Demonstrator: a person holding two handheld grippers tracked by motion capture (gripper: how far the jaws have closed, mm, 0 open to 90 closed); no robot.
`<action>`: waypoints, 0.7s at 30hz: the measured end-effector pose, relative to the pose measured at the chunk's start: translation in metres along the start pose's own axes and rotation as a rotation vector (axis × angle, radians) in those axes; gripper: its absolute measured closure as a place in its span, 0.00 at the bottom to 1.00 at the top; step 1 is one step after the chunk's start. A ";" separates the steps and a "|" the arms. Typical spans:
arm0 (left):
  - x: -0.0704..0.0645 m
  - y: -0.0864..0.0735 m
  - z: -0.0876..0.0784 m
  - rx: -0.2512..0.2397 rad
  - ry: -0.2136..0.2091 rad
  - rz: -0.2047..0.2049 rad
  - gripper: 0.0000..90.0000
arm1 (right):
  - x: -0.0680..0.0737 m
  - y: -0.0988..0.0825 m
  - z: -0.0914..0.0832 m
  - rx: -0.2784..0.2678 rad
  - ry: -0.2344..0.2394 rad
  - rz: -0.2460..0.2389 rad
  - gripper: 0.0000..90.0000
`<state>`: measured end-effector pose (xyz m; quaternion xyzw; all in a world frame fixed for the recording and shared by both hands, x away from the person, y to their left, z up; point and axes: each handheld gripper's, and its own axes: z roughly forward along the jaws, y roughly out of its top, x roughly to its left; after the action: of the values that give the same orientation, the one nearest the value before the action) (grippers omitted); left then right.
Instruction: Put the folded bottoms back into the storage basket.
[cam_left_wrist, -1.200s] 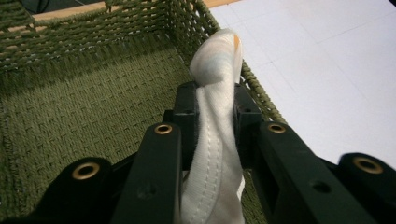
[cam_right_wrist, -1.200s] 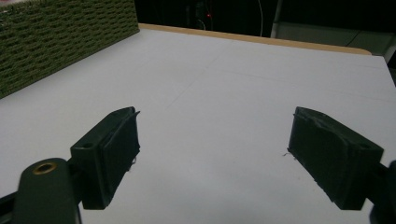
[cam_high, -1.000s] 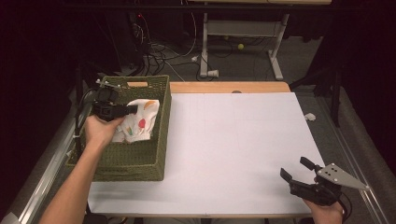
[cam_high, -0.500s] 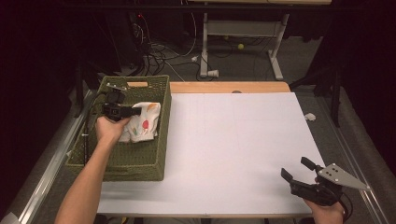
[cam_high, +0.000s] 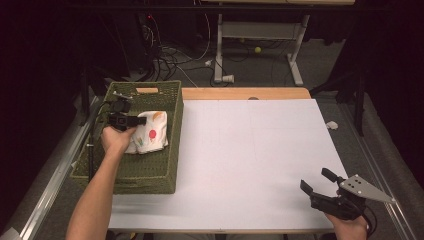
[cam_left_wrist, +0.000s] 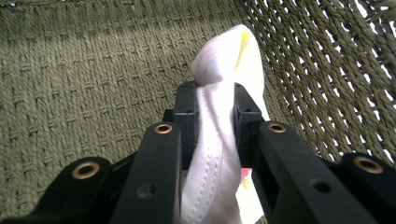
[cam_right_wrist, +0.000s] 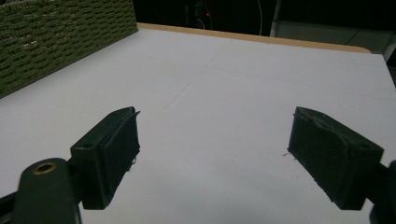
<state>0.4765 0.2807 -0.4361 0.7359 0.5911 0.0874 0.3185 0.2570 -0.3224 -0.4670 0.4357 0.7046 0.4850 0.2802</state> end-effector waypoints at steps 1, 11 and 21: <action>0.000 0.000 0.001 -0.002 -0.001 -0.001 0.83 | 0.000 0.000 0.000 0.000 -0.002 0.000 0.19; 0.005 -0.004 0.014 0.027 0.020 -0.010 0.82 | -0.002 -0.001 -0.001 0.001 -0.017 0.013 0.18; 0.005 -0.005 0.019 0.040 0.035 -0.012 0.77 | -0.002 -0.001 -0.002 0.000 -0.009 0.016 0.18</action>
<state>0.4836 0.2793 -0.4549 0.7370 0.6025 0.0867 0.2937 0.2562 -0.3255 -0.4671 0.4435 0.6997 0.4853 0.2796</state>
